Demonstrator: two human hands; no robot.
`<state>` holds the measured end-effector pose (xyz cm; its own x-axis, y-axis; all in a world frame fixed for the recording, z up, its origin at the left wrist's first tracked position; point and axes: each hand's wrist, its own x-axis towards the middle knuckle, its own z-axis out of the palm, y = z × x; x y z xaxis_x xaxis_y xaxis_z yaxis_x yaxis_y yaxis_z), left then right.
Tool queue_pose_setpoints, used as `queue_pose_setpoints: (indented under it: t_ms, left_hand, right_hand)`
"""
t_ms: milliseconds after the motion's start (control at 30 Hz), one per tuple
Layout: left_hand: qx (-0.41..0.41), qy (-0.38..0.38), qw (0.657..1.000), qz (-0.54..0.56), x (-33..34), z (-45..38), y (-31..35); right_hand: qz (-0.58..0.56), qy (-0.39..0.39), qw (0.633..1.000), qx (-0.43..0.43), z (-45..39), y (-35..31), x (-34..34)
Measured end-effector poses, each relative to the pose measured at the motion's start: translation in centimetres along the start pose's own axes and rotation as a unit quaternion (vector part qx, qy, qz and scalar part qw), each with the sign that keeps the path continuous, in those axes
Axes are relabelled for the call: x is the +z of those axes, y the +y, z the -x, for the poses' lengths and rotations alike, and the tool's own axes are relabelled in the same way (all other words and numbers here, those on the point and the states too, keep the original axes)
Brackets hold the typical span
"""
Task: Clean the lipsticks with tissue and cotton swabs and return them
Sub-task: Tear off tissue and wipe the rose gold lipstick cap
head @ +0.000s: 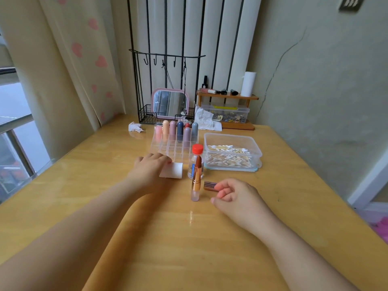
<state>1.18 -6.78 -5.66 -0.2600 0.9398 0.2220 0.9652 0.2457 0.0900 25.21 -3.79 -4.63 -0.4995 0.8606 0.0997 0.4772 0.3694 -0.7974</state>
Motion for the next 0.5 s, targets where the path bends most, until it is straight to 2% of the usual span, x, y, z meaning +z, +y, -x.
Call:
queue_pose_setpoints:
  t_ms: [167,267,333,400,467,500]
  left_hand:
    - [0.025,0.010,0.997,-0.066,0.3,-0.1,0.0]
    - [0.026,0.018,0.998,-0.049,0.0,1.0,0.1]
    - [0.012,0.058,0.997,0.042,-0.7,2.6,0.1]
    - [-0.028,0.106,0.974,0.200,-1.8,4.7,0.1]
    - [-0.084,0.095,0.915,0.384,-2.9,7.2,0.3]
    - [-0.100,0.060,0.864,0.491,-3.4,8.5,0.5]
  right_hand:
    - [-0.015,-0.018,1.000,-0.014,1.0,-0.4,0.5]
    - [-0.028,-0.030,0.999,-0.023,1.3,-1.0,1.1]
    - [-0.035,-0.035,0.998,-0.029,1.5,-1.3,1.4]
    - [-0.039,-0.040,0.998,-0.036,1.7,-1.6,1.8]
    - [-0.050,-0.050,0.996,-0.046,1.9,-2.0,2.4]
    - [-0.058,-0.054,0.996,-0.052,2.1,-2.3,2.6]
